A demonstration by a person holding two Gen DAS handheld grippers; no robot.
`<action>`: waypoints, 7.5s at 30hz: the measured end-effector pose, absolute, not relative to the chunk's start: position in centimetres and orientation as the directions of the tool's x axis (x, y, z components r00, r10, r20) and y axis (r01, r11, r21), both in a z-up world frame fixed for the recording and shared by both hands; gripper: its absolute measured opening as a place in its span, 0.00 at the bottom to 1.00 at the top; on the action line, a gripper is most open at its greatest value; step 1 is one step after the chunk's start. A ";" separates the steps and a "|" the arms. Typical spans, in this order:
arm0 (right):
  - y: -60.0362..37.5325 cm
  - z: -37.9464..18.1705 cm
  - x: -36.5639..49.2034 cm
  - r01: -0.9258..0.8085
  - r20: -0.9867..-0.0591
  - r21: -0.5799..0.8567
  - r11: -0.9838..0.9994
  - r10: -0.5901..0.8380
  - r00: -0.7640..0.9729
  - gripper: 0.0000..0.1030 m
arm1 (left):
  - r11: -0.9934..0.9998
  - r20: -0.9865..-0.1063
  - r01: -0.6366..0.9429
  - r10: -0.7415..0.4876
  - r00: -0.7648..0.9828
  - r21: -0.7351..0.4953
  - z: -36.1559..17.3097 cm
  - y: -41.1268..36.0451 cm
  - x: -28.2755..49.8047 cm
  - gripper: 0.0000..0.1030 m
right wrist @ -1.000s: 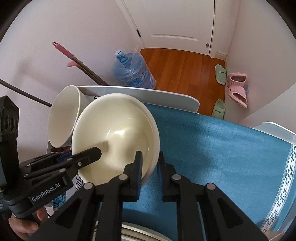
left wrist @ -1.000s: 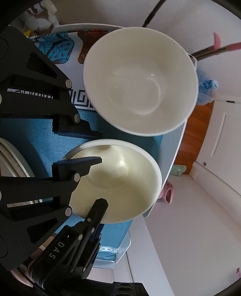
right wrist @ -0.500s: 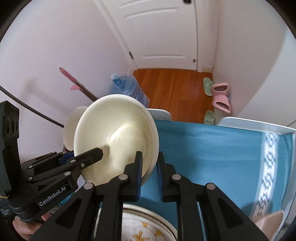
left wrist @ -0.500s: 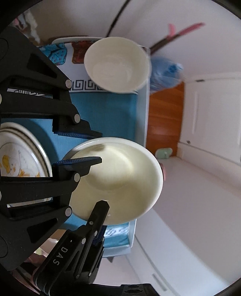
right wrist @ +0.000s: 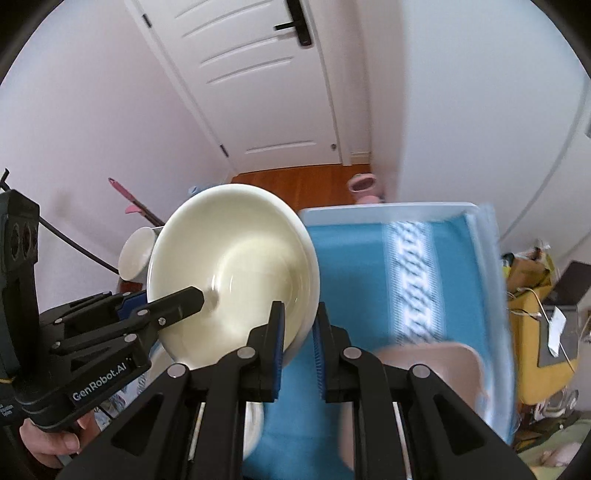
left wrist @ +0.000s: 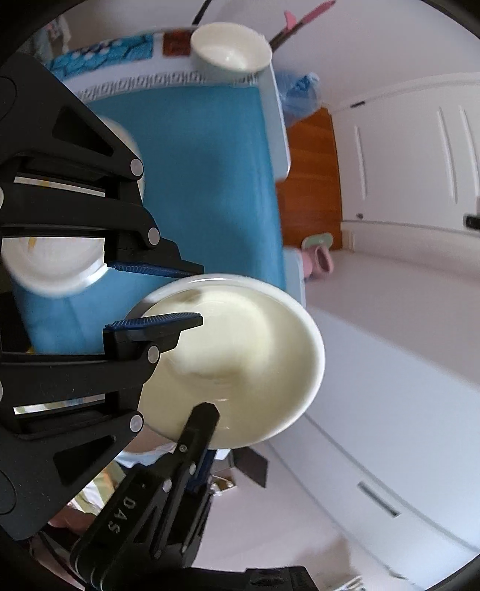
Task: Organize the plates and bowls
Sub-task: 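Carry the cream bowl with both grippers into the taupe bowl, then release the cream bowl and raise both grippers, then grasp the white bowl rim with both grippers, then carry the white bowl with both grippers into the cream bowl, then lower the white bowl into the cream bowl and open both grippers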
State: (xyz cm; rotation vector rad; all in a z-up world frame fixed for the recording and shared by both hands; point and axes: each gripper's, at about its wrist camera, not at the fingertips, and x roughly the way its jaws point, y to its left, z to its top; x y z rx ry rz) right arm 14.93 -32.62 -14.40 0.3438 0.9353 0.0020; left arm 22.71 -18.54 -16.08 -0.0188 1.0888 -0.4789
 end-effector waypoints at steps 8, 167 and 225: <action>-39.4 -17.2 9.3 0.110 -0.811 0.271 0.956 0.165 0.561 0.13 | 0.912 -0.885 0.312 -0.360 0.296 -0.267 -19.4 -26.9 17.7 0.16; -24.9 -10.8 21.7 -0.094 -0.736 0.281 0.955 0.278 0.617 0.16 | 0.928 -0.779 0.176 -0.370 0.506 -0.327 -11.4 -8.6 23.0 0.22; -41.3 -25.0 7.2 0.116 -0.868 0.230 0.966 0.150 0.473 0.16 | 0.930 -0.950 0.367 -0.113 0.290 0.001 -24.7 -33.2 13.2 0.22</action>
